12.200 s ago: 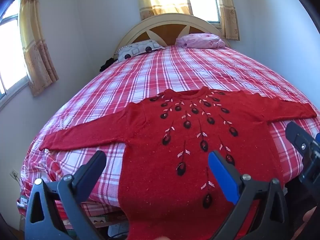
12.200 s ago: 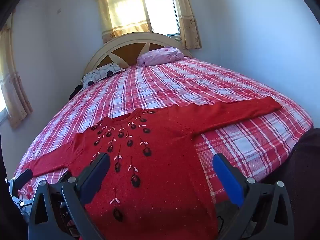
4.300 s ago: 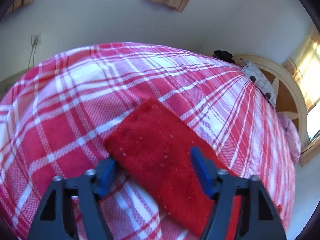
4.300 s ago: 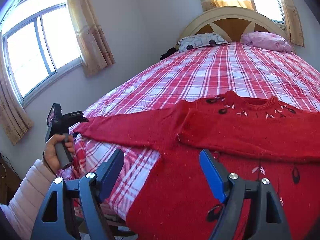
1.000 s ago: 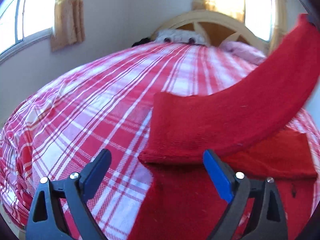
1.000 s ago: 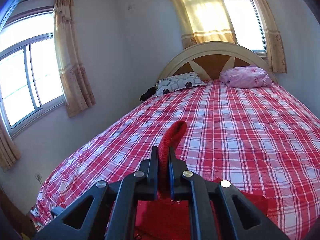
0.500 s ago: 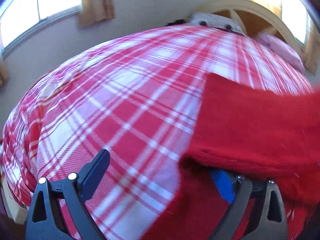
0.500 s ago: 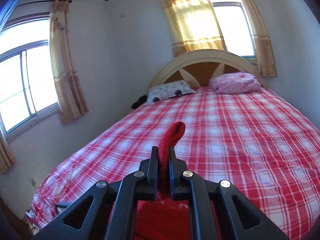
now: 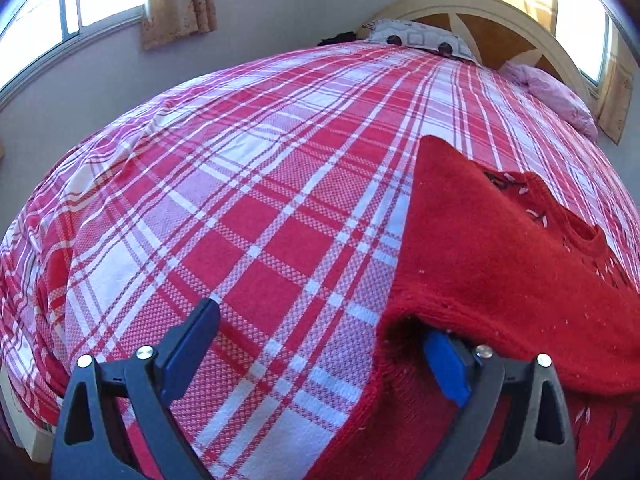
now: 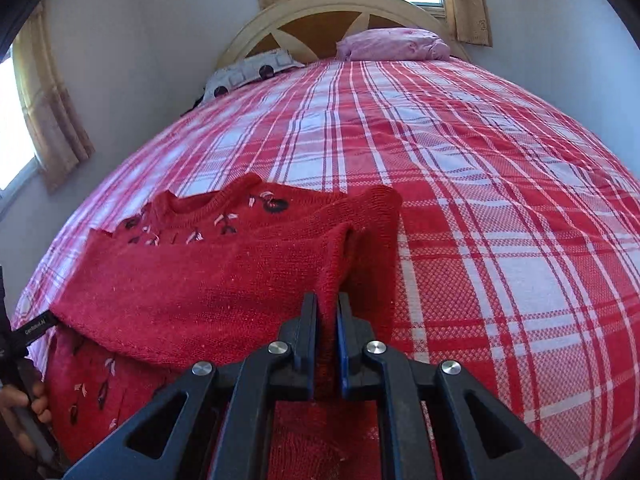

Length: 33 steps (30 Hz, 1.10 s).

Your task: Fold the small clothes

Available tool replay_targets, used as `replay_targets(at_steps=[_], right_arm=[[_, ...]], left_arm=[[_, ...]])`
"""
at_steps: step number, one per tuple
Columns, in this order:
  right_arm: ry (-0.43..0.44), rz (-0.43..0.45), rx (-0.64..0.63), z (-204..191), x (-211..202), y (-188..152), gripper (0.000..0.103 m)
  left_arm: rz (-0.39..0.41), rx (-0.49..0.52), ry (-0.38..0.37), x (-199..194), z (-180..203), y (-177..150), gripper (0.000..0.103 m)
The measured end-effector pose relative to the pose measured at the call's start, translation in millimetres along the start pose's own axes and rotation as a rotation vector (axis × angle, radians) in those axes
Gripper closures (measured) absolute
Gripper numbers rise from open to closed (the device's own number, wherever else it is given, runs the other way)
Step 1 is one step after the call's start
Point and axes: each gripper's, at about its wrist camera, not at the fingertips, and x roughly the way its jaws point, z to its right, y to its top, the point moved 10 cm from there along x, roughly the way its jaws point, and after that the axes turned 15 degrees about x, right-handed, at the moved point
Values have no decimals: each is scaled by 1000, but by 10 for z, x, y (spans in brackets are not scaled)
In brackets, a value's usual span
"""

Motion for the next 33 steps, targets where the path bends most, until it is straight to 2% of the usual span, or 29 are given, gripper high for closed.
replay_targets(at_steps=[2,5,7,9,13,16,19,21,23,25,28,31,33], right_arm=[[11,-20,30,4,-30,6,91],[11,-38,47,18,-167,-22,82],[-20,9,35,43,-349,-6,66],[-65,91,24,43,-550,40,62],[-42,179,-68,-220,-736,154,62],[-33,159,-166,-540,-612,151,62],[-6,97,-188,-711,-313,84,62],[7,21,-121,-646,-35,25,62],[-6,-28,-78,-556,127,-42,62],[20,-32,-26,-475,206,-59,62],[52,-38,24,-445,222,-43,62],[38,-43,10,-479,186,-44,62],[33,-14,-3,-522,32,-24,62]], left_arm=[[2,15,-4,-34,-48,-18,5],[3,49,-5,-118,-156,-103,5],[3,45,-1,-178,-243,-147,5],[19,48,-9,-263,-298,-136,5],[129,84,-24,-474,-201,176,5],[168,131,-70,-473,64,421,5],[178,204,-112,-338,446,603,5],[169,248,-77,-202,585,658,5],[114,254,-26,12,603,664,5],[40,216,-39,266,568,616,3],[26,186,-68,327,504,610,0],[49,269,-38,235,557,625,0],[73,314,-32,106,581,612,0]])
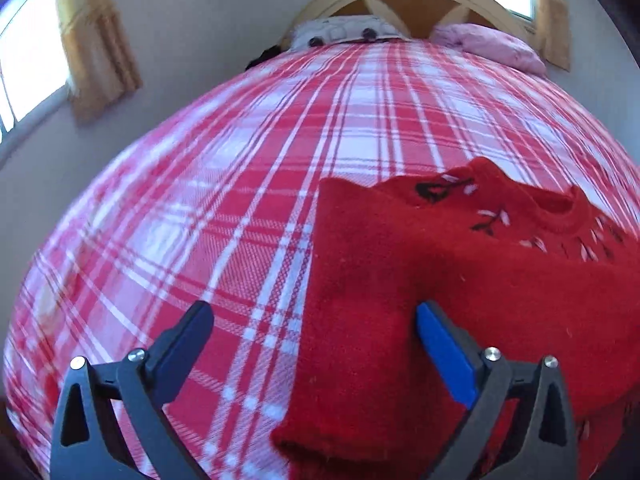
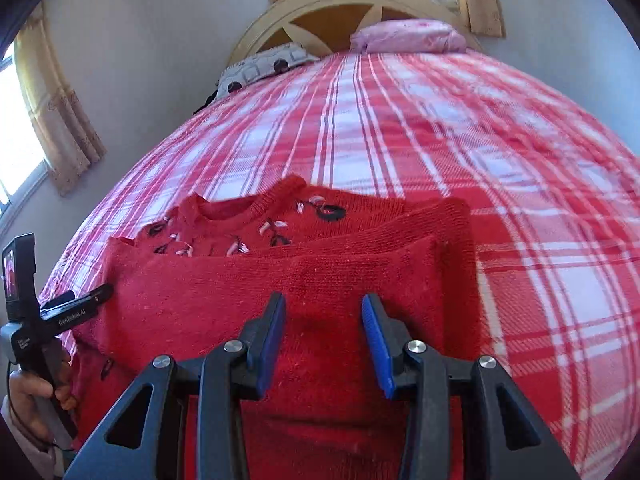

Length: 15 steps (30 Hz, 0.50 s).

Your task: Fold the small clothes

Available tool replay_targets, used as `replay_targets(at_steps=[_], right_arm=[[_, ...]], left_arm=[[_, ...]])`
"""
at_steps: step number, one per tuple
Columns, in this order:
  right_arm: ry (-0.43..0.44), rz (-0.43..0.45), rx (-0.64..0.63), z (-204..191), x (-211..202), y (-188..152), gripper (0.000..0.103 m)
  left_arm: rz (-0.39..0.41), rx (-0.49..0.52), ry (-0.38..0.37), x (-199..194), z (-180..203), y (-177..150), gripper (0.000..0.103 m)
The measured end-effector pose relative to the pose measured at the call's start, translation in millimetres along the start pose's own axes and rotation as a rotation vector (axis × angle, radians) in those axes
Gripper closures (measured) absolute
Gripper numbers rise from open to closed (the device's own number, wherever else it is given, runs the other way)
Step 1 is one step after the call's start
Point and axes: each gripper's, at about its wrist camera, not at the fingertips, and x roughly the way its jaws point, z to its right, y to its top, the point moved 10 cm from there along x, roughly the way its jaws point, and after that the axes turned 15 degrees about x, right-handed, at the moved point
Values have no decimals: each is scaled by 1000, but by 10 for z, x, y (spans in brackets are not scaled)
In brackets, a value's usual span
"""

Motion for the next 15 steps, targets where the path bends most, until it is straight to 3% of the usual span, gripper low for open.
replay_targets(at_steps=[3,7,15], right_arm=[[56,52,-21,-89,-343,-46,60],[82,124,-19,-60,-819,-183,44],[79,130,54,248,-1347,-573,42]], left_arm=[[35,35,-4,-199,8,-35,0],[78,42,-26,-420,4,-107,0],[120,140,-107,-731,158,-396,0]])
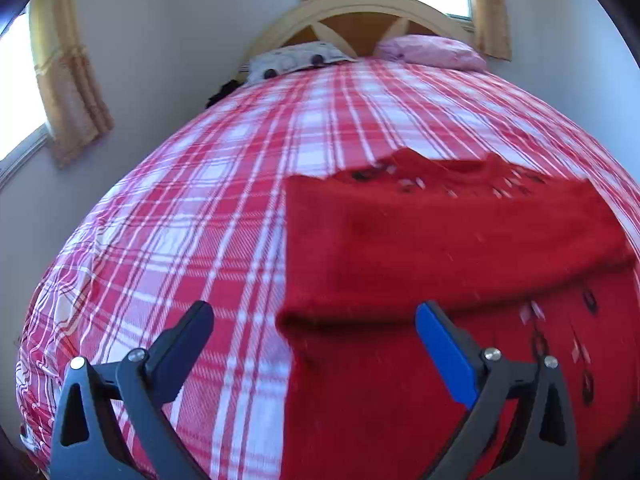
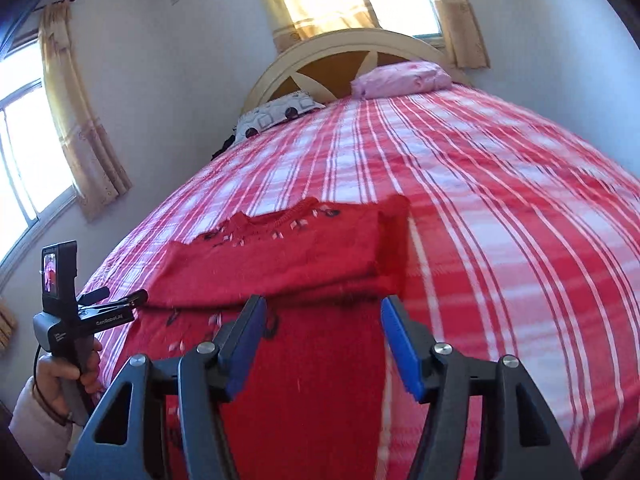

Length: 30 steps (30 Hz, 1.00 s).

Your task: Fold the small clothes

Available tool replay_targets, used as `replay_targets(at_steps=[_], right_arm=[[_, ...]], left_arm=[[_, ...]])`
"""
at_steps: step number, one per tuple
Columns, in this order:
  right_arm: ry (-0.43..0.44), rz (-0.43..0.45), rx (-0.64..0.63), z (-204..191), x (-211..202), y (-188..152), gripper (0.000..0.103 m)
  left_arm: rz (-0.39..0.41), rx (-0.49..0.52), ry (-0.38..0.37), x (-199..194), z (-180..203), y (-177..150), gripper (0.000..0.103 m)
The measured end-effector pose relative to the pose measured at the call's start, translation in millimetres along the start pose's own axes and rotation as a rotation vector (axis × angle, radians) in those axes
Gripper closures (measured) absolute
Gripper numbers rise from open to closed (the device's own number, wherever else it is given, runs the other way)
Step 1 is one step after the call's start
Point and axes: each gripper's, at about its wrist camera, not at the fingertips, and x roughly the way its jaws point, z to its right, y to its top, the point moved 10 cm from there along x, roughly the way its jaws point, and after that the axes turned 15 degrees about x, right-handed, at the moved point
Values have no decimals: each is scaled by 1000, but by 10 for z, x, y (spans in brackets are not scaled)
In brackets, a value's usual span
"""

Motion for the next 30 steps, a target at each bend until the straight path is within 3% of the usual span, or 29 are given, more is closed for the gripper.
replay_targets(at_steps=[6,14,21,25,30], right_arm=[[9,-36,32,174,-349,-315,42],[-16,-164,24,360,-543,-1025,42],[-30,-284,48,454,-639,-1590,42],[-17,-330,123,522,-702,-1795,42],[-31,-374,157,591,-709,-1952,42]], left_arm=[[17,50,-47,-267,-29,-364,0],[-76,75,-98,-424,-131,-1046,0],[-180,87,-259,-502,214,-1591,0],[-222,64,-344,-516,423,-1756,0],[-240,128,-444,-598,784,-1901,0]])
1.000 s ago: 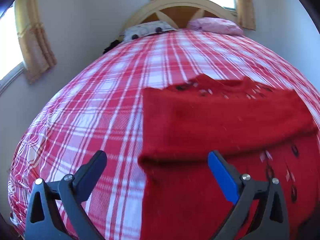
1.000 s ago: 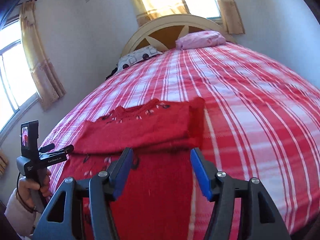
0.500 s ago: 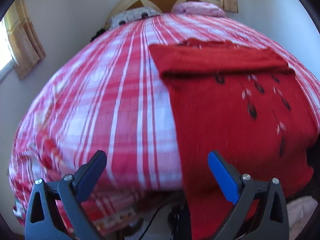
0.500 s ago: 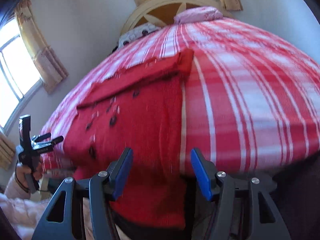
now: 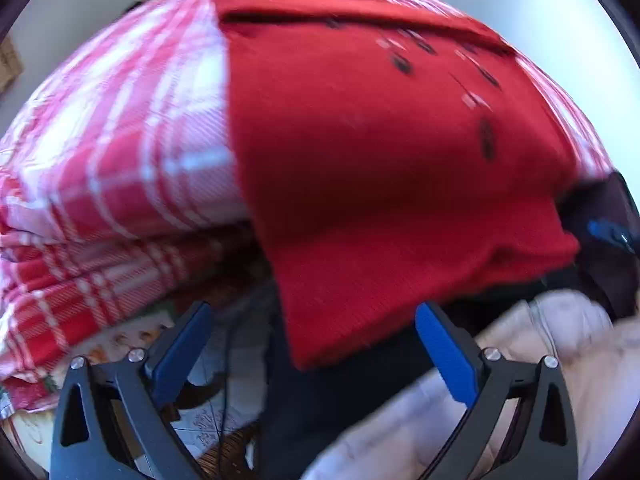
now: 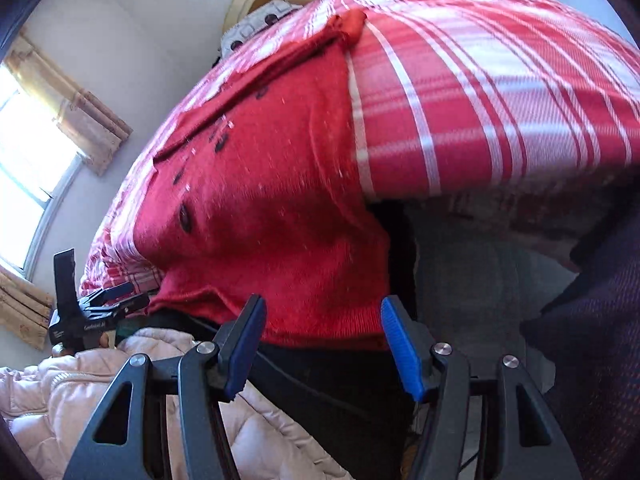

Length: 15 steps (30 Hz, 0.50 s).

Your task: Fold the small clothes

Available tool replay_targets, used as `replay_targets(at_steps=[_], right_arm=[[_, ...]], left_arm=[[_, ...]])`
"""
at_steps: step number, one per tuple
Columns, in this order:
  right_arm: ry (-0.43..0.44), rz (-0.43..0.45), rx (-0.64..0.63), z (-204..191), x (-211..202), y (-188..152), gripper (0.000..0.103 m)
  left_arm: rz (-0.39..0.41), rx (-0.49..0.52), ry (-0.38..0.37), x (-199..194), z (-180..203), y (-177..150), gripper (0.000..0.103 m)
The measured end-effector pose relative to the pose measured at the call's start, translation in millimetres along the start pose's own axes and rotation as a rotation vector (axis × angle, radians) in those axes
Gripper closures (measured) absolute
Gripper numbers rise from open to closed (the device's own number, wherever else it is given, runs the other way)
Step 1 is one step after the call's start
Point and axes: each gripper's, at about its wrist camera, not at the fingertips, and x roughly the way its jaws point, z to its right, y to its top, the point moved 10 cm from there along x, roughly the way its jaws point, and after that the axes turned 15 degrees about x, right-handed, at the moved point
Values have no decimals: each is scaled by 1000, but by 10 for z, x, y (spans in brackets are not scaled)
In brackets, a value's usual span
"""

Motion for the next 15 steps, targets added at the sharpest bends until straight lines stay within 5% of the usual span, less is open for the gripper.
replay_targets(at_steps=[5,15], right_arm=[[-8,-28,-6,10,66,-68,42],[-31,-59,157,347,259,-32,42]], left_arm=[[15,41,-44,-14,177,-12,0],[41,-184,-104,35,-165,-60,0]])
